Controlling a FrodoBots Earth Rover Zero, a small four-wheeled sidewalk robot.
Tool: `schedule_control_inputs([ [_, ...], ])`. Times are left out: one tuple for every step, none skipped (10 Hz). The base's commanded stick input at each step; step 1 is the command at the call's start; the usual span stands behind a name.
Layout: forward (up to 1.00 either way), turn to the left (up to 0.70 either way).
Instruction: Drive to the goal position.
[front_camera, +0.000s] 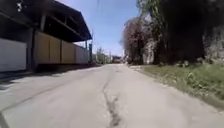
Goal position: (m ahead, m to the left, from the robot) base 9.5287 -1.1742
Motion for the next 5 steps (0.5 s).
schedule_control_inputs([
  [0.85,-0.34],
  [0.85,-0.34],
  [0.85,-0.27],
  [0.85,-0.09],
  [0.85,0.00],
])
